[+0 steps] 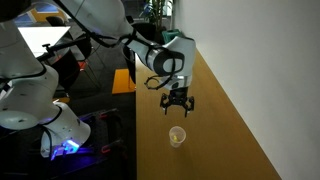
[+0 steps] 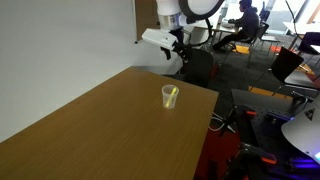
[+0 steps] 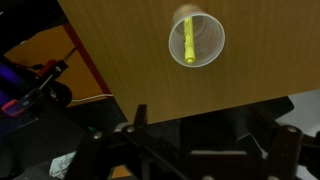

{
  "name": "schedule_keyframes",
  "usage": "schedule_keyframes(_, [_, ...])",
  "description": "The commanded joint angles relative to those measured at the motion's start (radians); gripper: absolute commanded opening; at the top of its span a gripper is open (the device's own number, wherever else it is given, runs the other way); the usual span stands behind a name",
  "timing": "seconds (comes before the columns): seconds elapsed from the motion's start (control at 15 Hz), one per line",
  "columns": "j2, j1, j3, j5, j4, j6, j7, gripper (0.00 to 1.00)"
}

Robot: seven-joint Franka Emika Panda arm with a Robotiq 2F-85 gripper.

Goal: Take the yellow marker out of the clear cup

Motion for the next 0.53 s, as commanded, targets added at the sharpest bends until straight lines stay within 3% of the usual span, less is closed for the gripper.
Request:
schedule_keyframes(0.0, [0.005,0.032,-0.033,0.006,0.001,0.0,-0.005,1.0])
schedule_keyframes(0.27, [0.004,0.038,-0.036,0.006,0.0,0.0,-0.005,1.0])
schedule_keyframes(0.47, [0.024,0.059,-0.054,-0.011,0.021,-0.046,0.2,1.0])
